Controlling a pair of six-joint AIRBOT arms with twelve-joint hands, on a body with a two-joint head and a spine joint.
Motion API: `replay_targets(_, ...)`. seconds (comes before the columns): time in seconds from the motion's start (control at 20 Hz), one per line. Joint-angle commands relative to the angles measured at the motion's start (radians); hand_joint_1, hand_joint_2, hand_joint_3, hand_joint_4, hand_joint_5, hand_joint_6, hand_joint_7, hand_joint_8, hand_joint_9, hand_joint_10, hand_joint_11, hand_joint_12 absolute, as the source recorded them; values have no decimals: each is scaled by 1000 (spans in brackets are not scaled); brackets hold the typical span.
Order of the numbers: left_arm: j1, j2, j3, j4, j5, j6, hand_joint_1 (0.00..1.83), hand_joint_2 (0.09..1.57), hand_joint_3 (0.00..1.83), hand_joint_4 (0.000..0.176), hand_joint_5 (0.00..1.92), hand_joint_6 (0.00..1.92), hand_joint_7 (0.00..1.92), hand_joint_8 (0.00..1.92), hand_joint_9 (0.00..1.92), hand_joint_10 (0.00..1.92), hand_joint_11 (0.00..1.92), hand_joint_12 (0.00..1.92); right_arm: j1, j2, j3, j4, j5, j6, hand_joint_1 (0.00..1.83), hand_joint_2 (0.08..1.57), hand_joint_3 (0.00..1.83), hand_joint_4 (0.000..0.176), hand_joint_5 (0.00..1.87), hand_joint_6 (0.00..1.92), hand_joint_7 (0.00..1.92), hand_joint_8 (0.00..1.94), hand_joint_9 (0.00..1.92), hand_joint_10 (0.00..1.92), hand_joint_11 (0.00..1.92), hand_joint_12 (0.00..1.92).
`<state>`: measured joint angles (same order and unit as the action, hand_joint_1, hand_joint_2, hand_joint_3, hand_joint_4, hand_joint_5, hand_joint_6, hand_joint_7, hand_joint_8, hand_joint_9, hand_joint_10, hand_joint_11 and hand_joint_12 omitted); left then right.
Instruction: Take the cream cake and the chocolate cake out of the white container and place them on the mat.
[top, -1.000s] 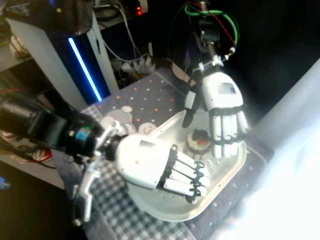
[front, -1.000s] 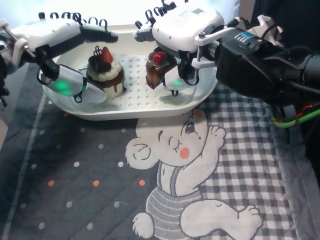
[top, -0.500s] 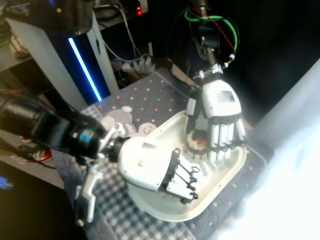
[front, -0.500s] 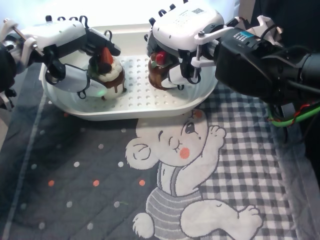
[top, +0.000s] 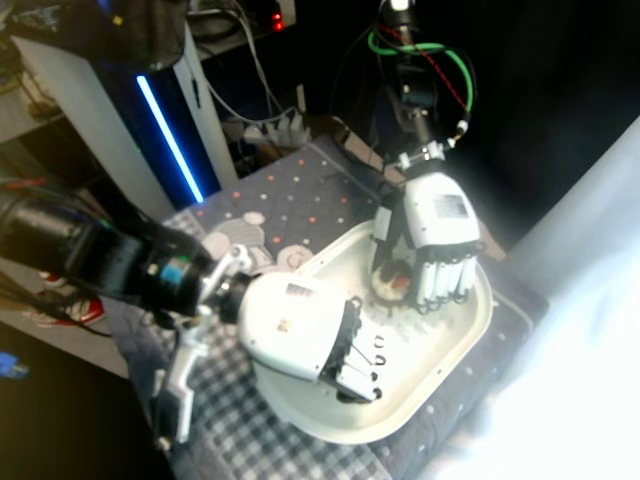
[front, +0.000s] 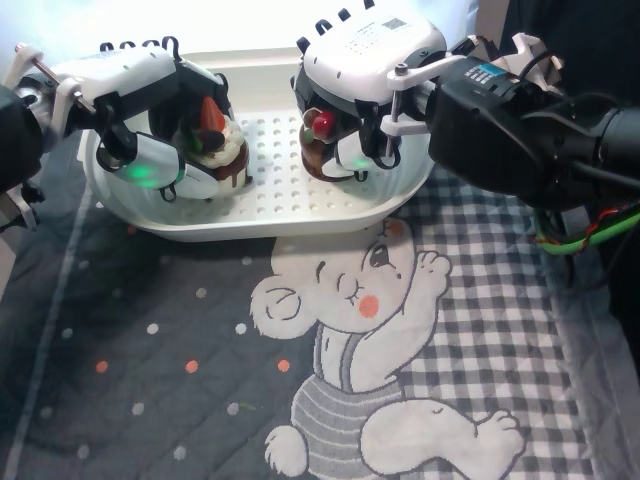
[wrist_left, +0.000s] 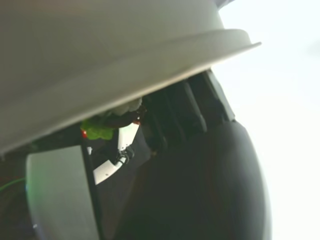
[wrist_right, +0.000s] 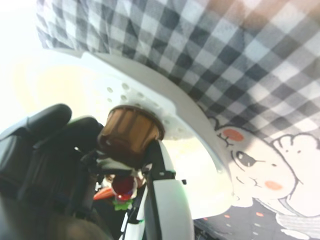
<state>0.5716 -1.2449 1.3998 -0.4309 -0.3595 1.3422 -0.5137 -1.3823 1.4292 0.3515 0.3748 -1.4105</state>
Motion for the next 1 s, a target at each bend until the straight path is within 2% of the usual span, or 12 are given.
replay_targets(0.0, 1, -4, 6, 12, -83, 7, 1332, 1252, 0, 0, 691, 1192, 703, 1464, 675, 1648, 571, 1629, 16, 1, 1, -14, 115, -5, 1359, 1155, 0, 0, 967, 997, 841, 1051, 781, 1441, 546, 1545)
replay_targets(0.15, -1, 7, -1, 12, -111, -11, 1338, 1235, 0, 0, 720, 1184, 731, 1408, 703, 1595, 566, 1586, 16, 2, -8, -14, 136, -5, 1359, 1156, 0, 0, 965, 1006, 837, 1060, 781, 1440, 553, 1550)
replay_targets(0.2, -3, 11, -4, 13, -121, -18, 1336, 1250, 1, 0, 729, 1045, 704, 1521, 687, 1709, 608, 1759, 16, 3, -12, -14, 144, -5, 1366, 1138, 0, 0, 979, 993, 888, 985, 828, 1373, 598, 1472)
replay_targets(0.35, -16, 34, -34, 31, -168, -24, 1336, 1232, 0, 0, 738, 1216, 717, 1391, 706, 1567, 523, 1587, 16, 32, -52, -20, 192, -5, 1371, 1122, 0, 0, 973, 1001, 937, 903, 877, 1309, 634, 1409)
replay_targets(0.4, -23, 47, -51, 43, -188, -26, 1223, 1267, 2, 0, 698, 1140, 718, 1633, 733, 1762, 684, 1854, 16, 48, -72, -27, 218, -5, 1375, 1115, 0, 0, 976, 950, 953, 914, 903, 1296, 656, 1438)
replay_targets(0.5, -29, 70, -79, 73, -225, -48, 1129, 1238, 0, 0, 752, 1253, 822, 1753, 917, 1899, 951, 1918, 16, 78, -110, -38, 265, -5, 1380, 1110, 0, 0, 959, 885, 991, 940, 910, 1306, 671, 1485)
replay_targets(0.55, -30, 77, -88, 80, -238, -52, 1180, 1271, 2, 0, 675, 1180, 751, 1691, 812, 1822, 822, 1920, 16, 87, -123, -41, 277, -5, 1379, 1116, 1, 0, 958, 846, 976, 992, 888, 1347, 651, 1528)
replay_targets(0.6, -34, 90, -106, 96, -263, -59, 1196, 1255, 0, 0, 702, 1355, 736, 1479, 913, 1917, 962, 1921, 16, 106, -143, -41, 303, -5, 1378, 1117, 0, 0, 947, 933, 978, 953, 887, 1333, 597, 1544)
replay_targets(0.75, -39, 127, -153, 135, -325, -82, 1205, 1261, 0, 0, 691, 1126, 764, 1626, 858, 1816, 863, 1921, 16, 158, -203, -65, 366, -5, 1378, 1110, 0, 0, 961, 951, 984, 901, 910, 1301, 646, 1547)
replay_targets(0.8, -39, 140, -170, 143, -343, -82, 1215, 1242, 0, 0, 715, 1108, 808, 1559, 855, 1685, 818, 1849, 16, 174, -222, -75, 384, -5, 1376, 1124, 1, 0, 962, 853, 936, 1021, 885, 1382, 686, 1634)
replay_targets(0.85, -38, 162, -196, 156, -373, -83, 1215, 1241, 0, 0, 726, 1091, 800, 1578, 876, 1760, 849, 1905, 16, 197, -252, -91, 409, -5, 1376, 1126, 0, 0, 961, 822, 933, 1055, 881, 1398, 720, 1661)
replay_targets(0.95, -33, 207, -253, 187, -425, -84, 1344, 1206, 0, 0, 711, 1242, 822, 1246, 791, 1499, 634, 1640, 16, 221, -313, -118, 472, -4, 1287, 1133, 1, 0, 957, 770, 959, 1260, 922, 1451, 785, 1754)
